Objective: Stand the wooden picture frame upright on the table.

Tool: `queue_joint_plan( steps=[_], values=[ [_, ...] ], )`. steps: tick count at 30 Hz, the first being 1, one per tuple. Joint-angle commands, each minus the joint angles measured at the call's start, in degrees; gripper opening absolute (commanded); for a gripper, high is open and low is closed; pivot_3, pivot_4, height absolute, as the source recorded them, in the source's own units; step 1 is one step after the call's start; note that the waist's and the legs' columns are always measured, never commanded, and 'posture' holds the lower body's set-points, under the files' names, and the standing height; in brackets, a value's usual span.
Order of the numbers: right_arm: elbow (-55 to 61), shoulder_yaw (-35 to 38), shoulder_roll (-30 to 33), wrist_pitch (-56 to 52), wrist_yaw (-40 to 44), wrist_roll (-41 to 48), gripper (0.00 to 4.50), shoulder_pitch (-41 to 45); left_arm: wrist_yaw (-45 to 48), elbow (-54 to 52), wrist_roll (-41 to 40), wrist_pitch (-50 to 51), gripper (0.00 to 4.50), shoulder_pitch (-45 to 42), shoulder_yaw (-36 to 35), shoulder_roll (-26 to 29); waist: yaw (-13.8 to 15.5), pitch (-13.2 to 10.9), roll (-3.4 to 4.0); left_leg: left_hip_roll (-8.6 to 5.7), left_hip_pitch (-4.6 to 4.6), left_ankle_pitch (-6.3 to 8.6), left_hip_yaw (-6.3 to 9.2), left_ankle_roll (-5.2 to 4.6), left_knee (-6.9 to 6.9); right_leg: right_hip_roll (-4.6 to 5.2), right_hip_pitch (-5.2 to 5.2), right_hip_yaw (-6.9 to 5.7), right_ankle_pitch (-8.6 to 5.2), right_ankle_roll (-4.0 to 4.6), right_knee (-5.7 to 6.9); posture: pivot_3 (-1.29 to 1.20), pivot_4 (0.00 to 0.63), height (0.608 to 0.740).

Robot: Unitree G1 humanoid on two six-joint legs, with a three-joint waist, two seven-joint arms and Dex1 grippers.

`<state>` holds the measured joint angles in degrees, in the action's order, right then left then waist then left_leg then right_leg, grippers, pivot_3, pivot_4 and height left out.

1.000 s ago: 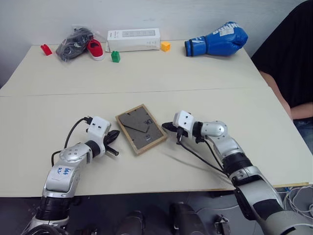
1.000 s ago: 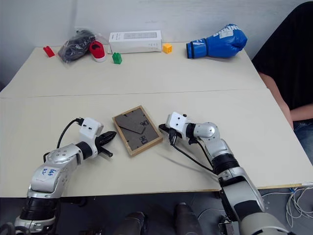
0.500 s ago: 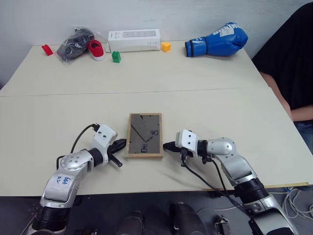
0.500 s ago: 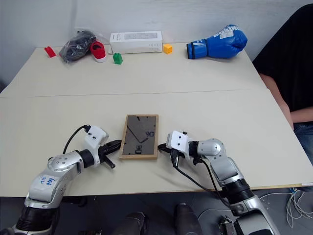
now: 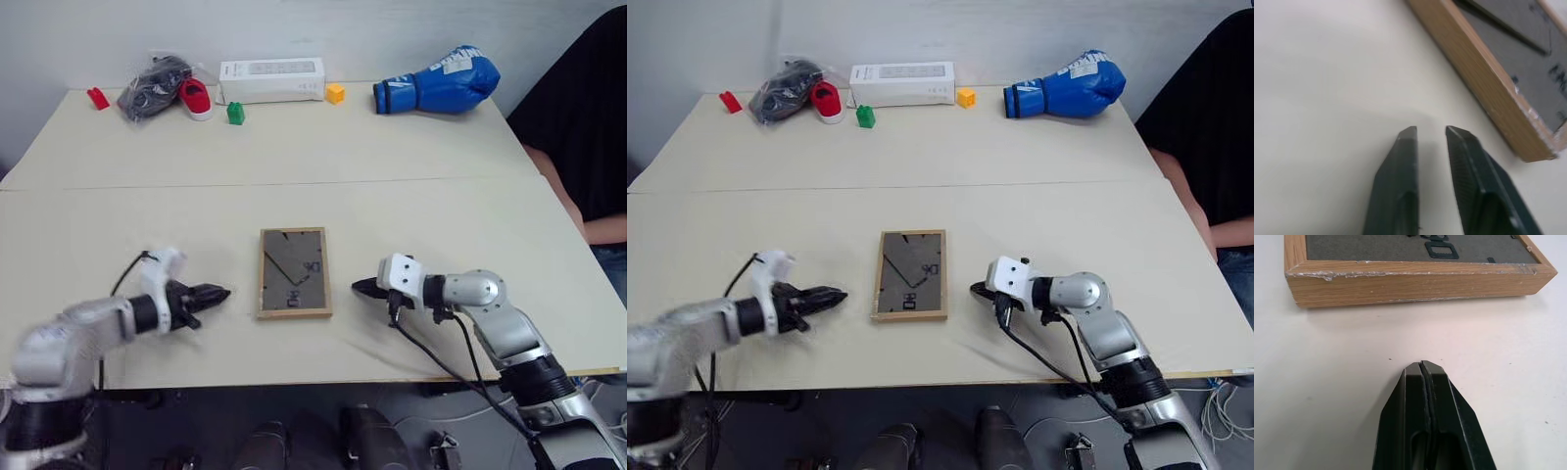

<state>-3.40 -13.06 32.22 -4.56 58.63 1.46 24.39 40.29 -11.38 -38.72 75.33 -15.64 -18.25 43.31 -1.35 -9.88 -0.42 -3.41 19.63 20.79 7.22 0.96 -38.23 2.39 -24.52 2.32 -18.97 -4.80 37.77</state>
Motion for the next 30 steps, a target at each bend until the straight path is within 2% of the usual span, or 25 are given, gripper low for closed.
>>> queue_joint_plan(
  steps=[1, 4, 8, 12, 15, 19, 27, 28, 30],
  values=[
    [-3.6, -1.2, -0.8, 4.0, 0.9, -0.4, 0.00, 3.0, 5.2, 9.3, -8.1, 15.3, 2.33, -8.7, 1.4, 2.3, -0.2, 0.0, 0.01, -0.06, -0.02, 0.00, -0.03, -0.03, 0.02, 0.03, -0.01, 0.04, 0.00, 0.00, -0.02, 0.00, 0.150, 0.740],
    [-5.9, -2.2, -2.4, 5.5, 0.7, -1.1, 0.00, 5.4, 3.2, 18.3, -9.5, 17.2, 3.21, -14.6, 6.3, 2.8, -0.2, 0.0, 0.00, -0.05, -0.01, -0.01, -0.01, -0.01, -0.05, 0.04, -0.02, -0.08, 0.00, 0.00, 0.01, 0.00, 0.150, 0.740],
    [-6.7, -3.4, -4.1, 5.5, 0.6, -1.4, 0.00, 6.9, 2.1, 23.3, -14.8, 17.2, 4.36, -18.4, 14.2, 4.3, -0.7, 0.0, 0.00, -0.03, 0.02, -0.04, -0.03, 0.06, 0.02, 0.04, -0.18, -0.11, 0.00, 0.00, 0.07, 0.00, 0.150, 0.740],
    [-5.0, -4.8, -6.0, 3.9, 0.4, -1.6, 0.00, 6.8, -2.5, 26.0, -21.7, 17.2, 4.36, -20.9, 19.1, 3.7, -0.4, 0.0, 0.00, -0.03, 0.06, -0.04, 0.01, 0.07, -0.05, 0.08, -0.20, -0.23, 0.00, 0.01, 0.08, 0.00, 0.150, 0.740],
    [-4.6, -5.7, -7.2, 3.8, -0.2, -2.3, 0.00, 6.5, -10.2, 28.8, -22.6, 17.2, 4.36, -21.3, 16.8, -0.8, -0.2, 0.0, 0.01, -0.06, 0.06, -0.04, 0.00, 0.07, -0.09, 0.10, -0.19, -0.22, 0.00, 0.01, 0.10, 0.00, 0.150, 0.740],
    [-4.2, -6.6, -8.6, 3.3, -0.7, -2.7, 0.00, 6.4, -17.3, 28.7, -26.1, 17.2, 4.36, -20.3, 14.8, -3.9, 0.0, 0.0, 0.02, -0.11, 0.06, -0.04, 0.08, 0.06, -0.38, 0.15, -0.08, -0.29, 0.01, 0.01, 0.16, 0.00, 0.150, 0.740],
    [-4.9, -7.2, -9.4, 4.2, -1.2, -3.4, 0.00, 6.1, -25.1, 28.4, -35.7, 17.2, 4.36, -18.8, 12.1, -5.3, 0.0, 0.0, 0.03, -0.13, 0.06, -0.02, 0.10, 0.05, -0.56, 0.16, -0.01, -0.29, 0.02, -0.01, 0.23, 0.00, 0.150, 0.740],
    [-4.9, -7.2, -9.3, 4.2, -1.1, -3.4, 0.00, 6.0, -26.1, 28.2, -36.3, 17.2, 3.95, -18.6, 11.5, -5.5, 0.0, 0.0, 0.03, -0.13, 0.06, -0.02, 0.10, 0.05, -0.56, 0.16, -0.01, -0.29, 0.02, -0.01, 0.23, 0.00, 0.150, 0.740],
    [-5.0, -7.1, -8.9, 4.4, -1.0, -3.3, 0.00, 5.8, -27.9, 28.2, -37.7, 17.2, 3.45, -18.3, 10.5, -5.9, -0.1, 0.0, 0.03, -0.13, 0.06, -0.02, 0.10, 0.05, -0.56, 0.16, -0.02, -0.29, 0.02, -0.01, 0.23, 0.00, 0.150, 0.740]
  ],
)
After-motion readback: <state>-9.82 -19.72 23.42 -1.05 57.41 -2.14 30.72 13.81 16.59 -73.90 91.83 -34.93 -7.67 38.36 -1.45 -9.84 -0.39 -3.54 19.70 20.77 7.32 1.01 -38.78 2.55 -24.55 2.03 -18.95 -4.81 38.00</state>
